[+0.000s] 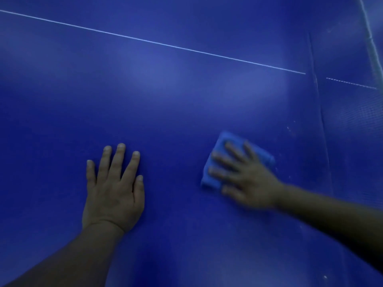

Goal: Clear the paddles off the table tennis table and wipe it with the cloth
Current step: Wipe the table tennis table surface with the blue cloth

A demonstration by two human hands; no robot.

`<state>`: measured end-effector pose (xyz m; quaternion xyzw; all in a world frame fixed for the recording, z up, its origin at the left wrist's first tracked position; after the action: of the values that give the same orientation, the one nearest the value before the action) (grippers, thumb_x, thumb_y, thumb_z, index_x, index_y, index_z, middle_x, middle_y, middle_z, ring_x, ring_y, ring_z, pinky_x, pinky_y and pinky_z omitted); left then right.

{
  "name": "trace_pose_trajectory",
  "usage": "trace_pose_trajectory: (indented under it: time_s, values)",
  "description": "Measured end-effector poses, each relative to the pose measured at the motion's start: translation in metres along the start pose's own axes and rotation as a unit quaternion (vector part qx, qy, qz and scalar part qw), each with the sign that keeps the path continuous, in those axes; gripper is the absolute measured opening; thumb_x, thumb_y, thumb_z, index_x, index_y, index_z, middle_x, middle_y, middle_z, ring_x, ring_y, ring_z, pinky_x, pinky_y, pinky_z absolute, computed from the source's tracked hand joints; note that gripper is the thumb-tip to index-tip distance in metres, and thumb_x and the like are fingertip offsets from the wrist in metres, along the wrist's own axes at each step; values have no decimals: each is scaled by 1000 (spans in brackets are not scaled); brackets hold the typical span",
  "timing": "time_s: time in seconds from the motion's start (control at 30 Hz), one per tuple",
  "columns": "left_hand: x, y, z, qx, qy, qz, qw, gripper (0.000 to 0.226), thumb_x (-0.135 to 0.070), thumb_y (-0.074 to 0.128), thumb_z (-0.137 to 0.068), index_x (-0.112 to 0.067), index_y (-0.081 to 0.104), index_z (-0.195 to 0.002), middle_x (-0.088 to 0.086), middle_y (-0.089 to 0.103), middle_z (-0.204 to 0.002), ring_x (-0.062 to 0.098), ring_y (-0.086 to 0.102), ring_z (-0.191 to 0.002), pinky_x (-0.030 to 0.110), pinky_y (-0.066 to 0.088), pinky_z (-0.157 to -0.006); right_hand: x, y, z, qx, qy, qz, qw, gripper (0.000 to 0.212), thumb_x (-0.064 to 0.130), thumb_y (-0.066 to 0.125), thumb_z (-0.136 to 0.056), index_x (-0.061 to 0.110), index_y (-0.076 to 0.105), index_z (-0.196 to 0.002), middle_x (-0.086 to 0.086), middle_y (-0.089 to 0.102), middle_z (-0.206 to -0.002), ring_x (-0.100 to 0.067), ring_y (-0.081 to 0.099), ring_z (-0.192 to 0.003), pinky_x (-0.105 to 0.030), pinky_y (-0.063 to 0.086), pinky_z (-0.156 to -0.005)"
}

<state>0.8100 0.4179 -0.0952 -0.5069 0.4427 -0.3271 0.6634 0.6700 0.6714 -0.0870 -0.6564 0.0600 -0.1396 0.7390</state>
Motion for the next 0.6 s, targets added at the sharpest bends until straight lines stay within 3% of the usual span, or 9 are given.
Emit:
trace_pose_trajectory:
  time_s: [0.03, 0.1, 0.2, 0.3, 0.37, 0.43, 0.5, 0.53, 0.6]
  values:
    - [1, 1, 0, 2, 1, -2, 1000, 61, -41, 27, -97, -15, 40, -152, 12, 28, -162, 32, 14, -153, 57, 3, -122, -40, -8, -21, -19, 93, -6, 995, 56, 53, 37, -98, 33, 39, -151, -5, 33, -161, -42, 21, -150, -73, 16, -113]
    - [1, 2, 0, 4, -1, -3, 1000, 61, -41, 27, -98, -16, 39, -152, 11, 27, -163, 32, 13, -153, 58, 4, -122, -126, -22, -51, -47, 326, -42, 943, 59, 55, 32, -99, 37, 29, -155, -1, 23, -166, -35, 11, -154, -69, 10, -116]
    - [2, 2, 1, 4, -7, -3, 1000, 62, -42, 25, -97, -17, 39, -153, 10, 25, -164, 30, 11, -153, 56, 1, -123, -165, -28, -73, -59, 470, -76, 878, 58, 56, 30, -102, 43, 19, -157, 7, 9, -168, -28, -2, -155, -64, -1, -119]
    - [2, 2, 1, 1, -4, 4, 1000, 62, -43, 25, -98, -17, 38, -153, 10, 25, -164, 30, 10, -153, 55, -1, -123, -87, -12, -62, -68, 396, -51, 914, 57, 51, 37, -101, 39, 28, -156, 1, 18, -167, -35, 5, -154, -69, 5, -117]
    - [2, 1, 1, 0, -6, 8, 1000, 62, -43, 25, -98, -17, 38, -153, 10, 25, -164, 30, 11, -153, 54, -2, -123, 13, 4, -23, -69, 250, -45, 965, 55, 50, 40, -100, 36, 36, -153, -3, 26, -165, -41, 12, -152, -72, 11, -113]
    - [2, 1, 1, 1, -9, 5, 1000, 63, -44, 24, -98, -17, 38, -153, 9, 24, -164, 30, 10, -154, 53, -4, -123, 101, 20, 31, -16, 68, -37, 997, 53, 53, 39, -102, 39, 36, -153, 0, 23, -166, -41, 13, -152, -72, 11, -114]
    - [1, 1, 1, 2, -6, 2, 1000, 63, -44, 24, -97, -17, 38, -153, 9, 23, -164, 29, 9, -154, 53, -3, -123, 111, 22, 59, 31, -53, -35, 997, 52, 55, 39, -103, 41, 38, -152, 3, 23, -166, -39, 14, -153, -70, 10, -116]
    - [2, 1, 1, 3, -6, 0, 1000, 63, -44, 24, -97, -17, 37, -153, 9, 23, -164, 29, 9, -154, 54, -2, -123, 92, 18, 53, 35, -69, -26, 997, 51, 54, 39, -103, 40, 41, -151, 2, 27, -165, -39, 17, -152, -69, 12, -116]
    - [2, 1, 1, 4, -4, 0, 1000, 64, -45, 23, -97, -18, 37, -153, 9, 23, -164, 29, 8, -154, 56, 0, -122, 31, 4, 17, 8, 12, 1, 1000, 53, 54, 39, -100, 33, 46, -148, -4, 34, -161, -43, 22, -149, -71, 17, -113]
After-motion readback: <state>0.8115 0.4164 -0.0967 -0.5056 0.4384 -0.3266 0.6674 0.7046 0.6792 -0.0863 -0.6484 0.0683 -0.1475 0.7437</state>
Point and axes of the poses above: each hand's wrist, its own z-axis away from the middle knuckle, its own y-axis out of the palm, x = y × z, the point moved 7 cm from there along -z, towards the middle knuckle
